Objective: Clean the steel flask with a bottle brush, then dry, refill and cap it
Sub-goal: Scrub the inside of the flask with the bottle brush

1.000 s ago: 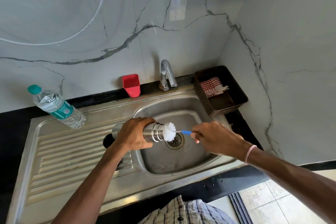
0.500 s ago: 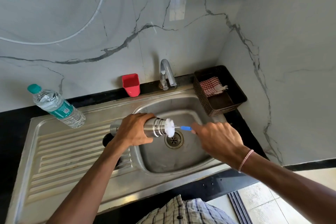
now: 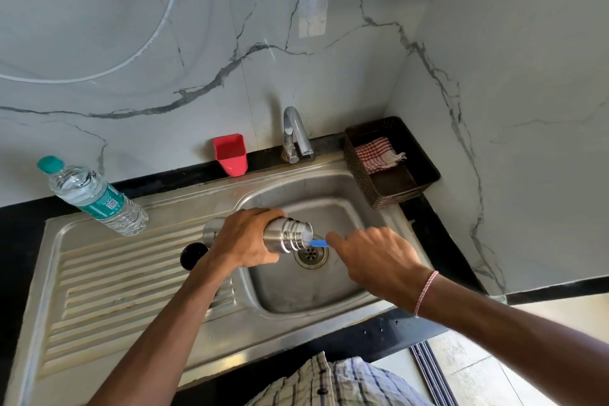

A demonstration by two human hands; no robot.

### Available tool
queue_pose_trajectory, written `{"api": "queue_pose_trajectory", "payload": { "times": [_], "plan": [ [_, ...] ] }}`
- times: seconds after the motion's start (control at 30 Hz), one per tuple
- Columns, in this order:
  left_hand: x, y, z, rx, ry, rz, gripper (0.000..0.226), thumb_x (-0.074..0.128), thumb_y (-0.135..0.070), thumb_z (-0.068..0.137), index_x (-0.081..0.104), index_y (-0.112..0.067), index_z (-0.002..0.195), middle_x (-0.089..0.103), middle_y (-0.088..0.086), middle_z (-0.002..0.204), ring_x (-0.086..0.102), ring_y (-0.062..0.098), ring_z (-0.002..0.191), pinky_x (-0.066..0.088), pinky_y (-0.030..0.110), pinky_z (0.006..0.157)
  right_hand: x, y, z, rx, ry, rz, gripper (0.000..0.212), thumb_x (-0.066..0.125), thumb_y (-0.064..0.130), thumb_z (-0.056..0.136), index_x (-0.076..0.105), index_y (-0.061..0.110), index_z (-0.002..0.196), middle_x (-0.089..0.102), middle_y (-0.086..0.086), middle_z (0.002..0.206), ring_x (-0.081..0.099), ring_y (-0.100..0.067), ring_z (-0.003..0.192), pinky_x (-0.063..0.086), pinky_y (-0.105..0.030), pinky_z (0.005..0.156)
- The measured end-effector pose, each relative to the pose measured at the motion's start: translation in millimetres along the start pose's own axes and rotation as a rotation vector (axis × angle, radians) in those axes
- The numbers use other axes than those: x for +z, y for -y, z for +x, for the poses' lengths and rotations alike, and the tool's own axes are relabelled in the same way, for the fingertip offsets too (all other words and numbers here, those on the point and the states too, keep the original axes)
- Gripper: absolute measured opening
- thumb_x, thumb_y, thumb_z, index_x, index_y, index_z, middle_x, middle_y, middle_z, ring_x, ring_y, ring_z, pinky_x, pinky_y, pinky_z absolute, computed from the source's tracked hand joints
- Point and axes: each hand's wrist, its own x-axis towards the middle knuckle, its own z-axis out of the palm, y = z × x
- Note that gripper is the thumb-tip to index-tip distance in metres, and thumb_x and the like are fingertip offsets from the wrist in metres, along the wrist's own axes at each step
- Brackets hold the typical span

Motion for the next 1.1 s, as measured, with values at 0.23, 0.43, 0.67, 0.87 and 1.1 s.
{"api": "queue_pose_trajectory", "payload": {
  "times": [0.23, 0.43, 0.67, 0.87, 1.1],
  "plan": [
    [8, 7, -8, 0.024, 0.003, 0.059, 0.074, 0.076, -0.055, 0.053, 0.06, -0.041, 0.123, 0.074, -0.016, 0.109, 0.07, 0.013, 0.096, 0.054, 0.036, 0.091, -18, -26, 9, 0.114, 0.336, 0.576, 0.024, 0.042, 0.025, 0.107, 0.066, 0.023, 0.101, 0.064, 0.004, 0.082, 0.062, -0.011, 0.07, 0.037, -0.029, 0.063],
    [1, 5, -7, -0.048, -0.029, 0.007, 0.069, 0.081, -0.049, 0.052, 0.064, -0.04, 0.118, 0.074, -0.015, 0.105, 0.069, 0.016, 0.088, 0.05, 0.028, 0.073, 5, -6, 3, -0.111, -0.189, -0.236, 0.024, 0.043, 0.008, 0.084, 0.062, 0.017, 0.096, 0.056, -0.002, 0.065, 0.05, -0.023, 0.043, 0.028, -0.031, 0.042],
    [-1, 10, -11, 0.008, -0.04, 0.048, 0.069, 0.081, -0.052, 0.052, 0.065, -0.039, 0.118, 0.074, -0.016, 0.104, 0.069, 0.014, 0.089, 0.05, 0.029, 0.076, -17, -43, 14, 0.064, 0.255, 0.66, 0.028, 0.047, 0.035, 0.106, 0.068, 0.024, 0.092, 0.062, 0.005, 0.077, 0.059, -0.019, 0.067, 0.045, -0.035, 0.062],
    [-4, 10, -11, -0.065, -0.075, -0.011, 0.065, 0.081, -0.048, 0.049, 0.063, -0.041, 0.111, 0.073, -0.017, 0.097, 0.067, 0.014, 0.081, 0.051, 0.029, 0.069, -4, -18, 3, -0.038, -0.234, -0.194, 0.015, 0.061, 0.011, 0.084, 0.062, 0.017, 0.098, 0.058, -0.001, 0.067, 0.057, -0.024, 0.051, 0.028, -0.032, 0.046],
    [-10, 26, -17, -0.033, -0.086, 0.063, 0.068, 0.088, -0.047, 0.05, 0.068, -0.038, 0.115, 0.074, -0.015, 0.098, 0.07, 0.015, 0.084, 0.052, 0.03, 0.074, -13, -45, 4, 0.079, 0.221, 0.531, 0.023, 0.042, 0.033, 0.107, 0.06, 0.03, 0.093, 0.062, 0.003, 0.077, 0.059, -0.015, 0.065, 0.041, -0.03, 0.06]
  ]
}}
